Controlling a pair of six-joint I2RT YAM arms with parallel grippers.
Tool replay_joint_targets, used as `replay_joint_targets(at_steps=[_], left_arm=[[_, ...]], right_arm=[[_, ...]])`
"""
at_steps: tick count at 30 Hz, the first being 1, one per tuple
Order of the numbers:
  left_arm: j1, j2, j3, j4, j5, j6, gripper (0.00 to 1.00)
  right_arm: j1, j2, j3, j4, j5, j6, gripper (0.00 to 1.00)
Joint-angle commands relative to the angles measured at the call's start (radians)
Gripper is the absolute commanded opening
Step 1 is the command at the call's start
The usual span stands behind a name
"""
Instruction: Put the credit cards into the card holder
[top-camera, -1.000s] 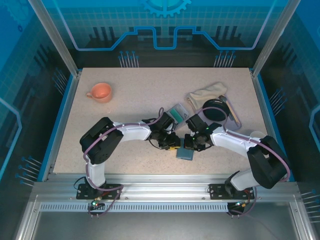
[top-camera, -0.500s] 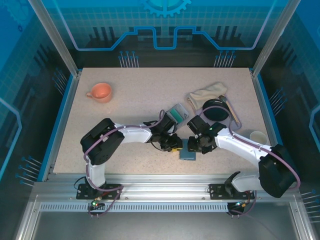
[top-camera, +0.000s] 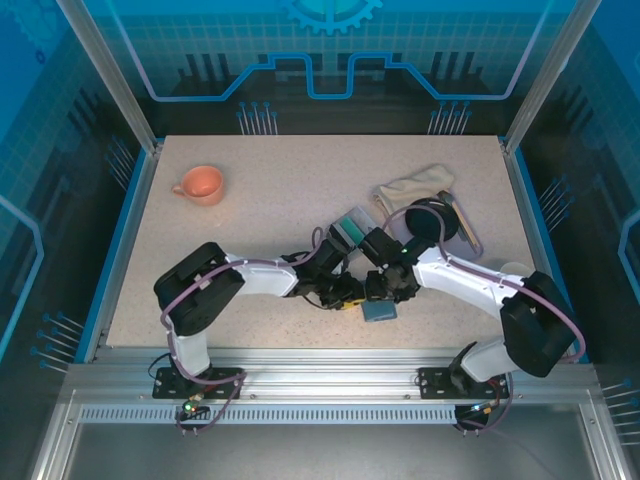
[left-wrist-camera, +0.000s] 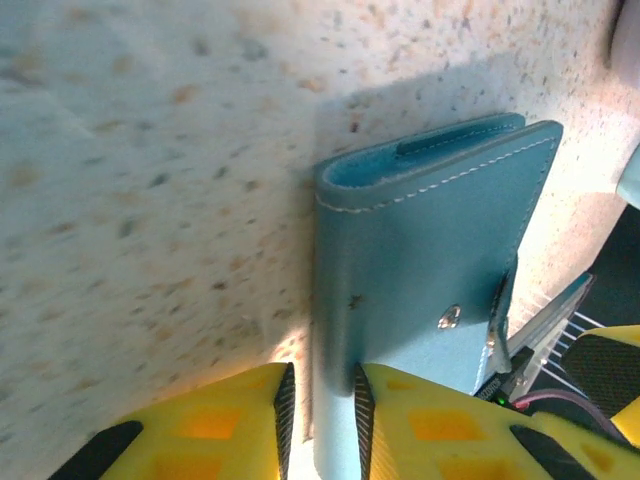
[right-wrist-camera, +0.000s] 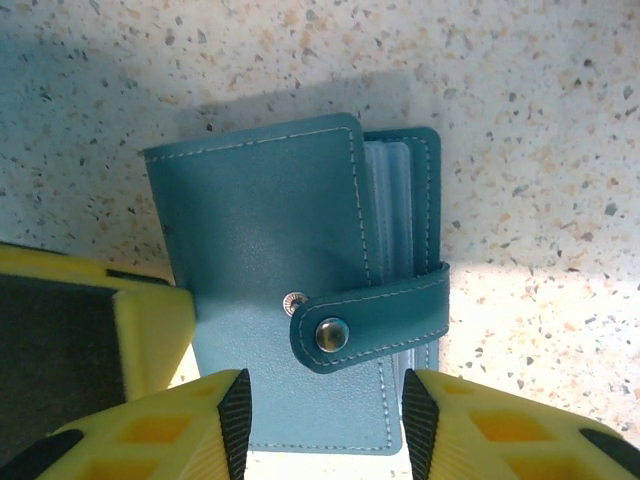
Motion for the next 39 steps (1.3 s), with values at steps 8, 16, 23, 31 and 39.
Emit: replay_joint_targets(at_steps=[8, 16, 23, 31, 39], left_arm=[[0.020, -0.101, -0.080, 0.012, -0.094, -0.042, 0.28], [0.041, -0.147, -0.113, -0.012, -0.125, -0.040, 0.29], [0.052, -0.154, -0.111, -0.020, -0.122, -0.031, 0.29], [0.053, -0.152, -0.109, -0.028, -0.118, -0.025, 0.28], [0.056, -0.153, -0.104, -0.035, -0.114, -0.022, 0.28]], right_arm=[[0.074, 0.126, 0.120, -0.085, 0.097, -0.030, 0.45], [0.107, 0.196, 0.169, -0.146, 0.164, -0.021, 0.35], [0.117, 0.224, 0.187, -0.165, 0.190, -0.019, 0.30], [0.124, 0.239, 0.194, -0.177, 0.199, -0.020, 0.30], [0.125, 0.228, 0.189, -0.186, 0.216, -0.016, 0.14]])
